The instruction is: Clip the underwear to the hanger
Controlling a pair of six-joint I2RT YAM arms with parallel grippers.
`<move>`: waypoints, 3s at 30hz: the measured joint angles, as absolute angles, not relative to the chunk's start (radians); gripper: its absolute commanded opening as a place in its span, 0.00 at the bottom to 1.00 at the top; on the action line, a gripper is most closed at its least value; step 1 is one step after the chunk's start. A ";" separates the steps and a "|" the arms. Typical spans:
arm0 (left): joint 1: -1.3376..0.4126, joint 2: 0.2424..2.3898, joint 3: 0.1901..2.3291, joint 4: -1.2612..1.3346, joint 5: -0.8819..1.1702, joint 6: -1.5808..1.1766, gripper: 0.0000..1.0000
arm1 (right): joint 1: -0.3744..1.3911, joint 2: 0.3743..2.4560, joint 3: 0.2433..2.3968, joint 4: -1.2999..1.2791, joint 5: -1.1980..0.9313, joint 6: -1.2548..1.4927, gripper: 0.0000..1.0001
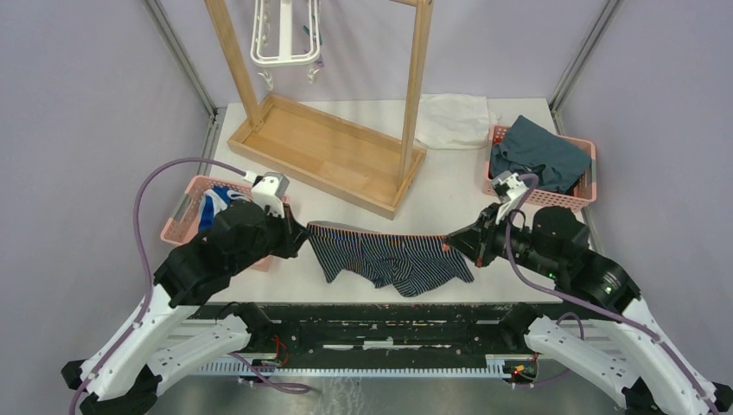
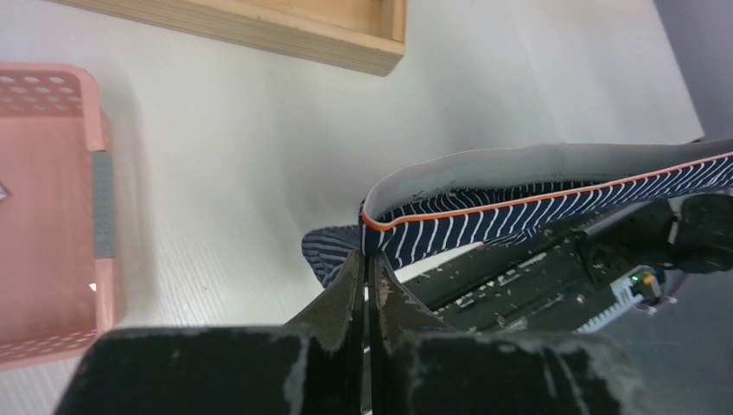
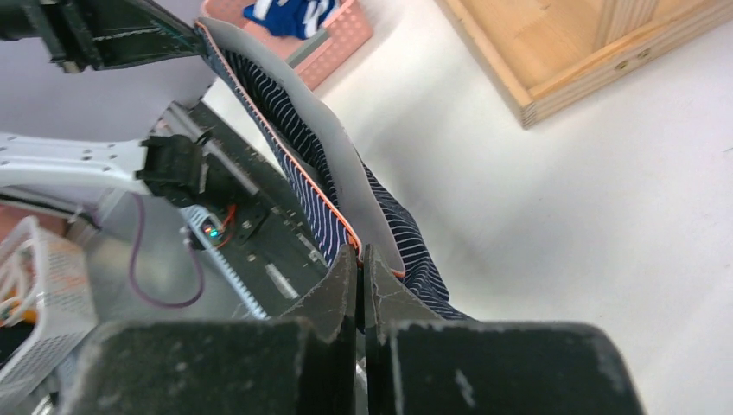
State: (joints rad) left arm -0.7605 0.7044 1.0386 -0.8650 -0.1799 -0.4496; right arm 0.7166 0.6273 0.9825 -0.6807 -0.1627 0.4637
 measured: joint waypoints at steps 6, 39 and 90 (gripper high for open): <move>-0.772 0.702 1.172 -1.031 -0.101 -0.524 0.03 | 0.731 0.599 1.089 -0.879 -0.228 0.519 0.00; -0.770 1.378 0.641 -0.009 -0.374 -0.522 0.33 | 0.440 1.330 0.682 -0.228 0.062 0.410 0.34; -0.597 1.520 0.569 0.231 -0.015 -0.466 0.23 | 0.290 1.420 0.662 -0.290 -0.114 0.516 0.40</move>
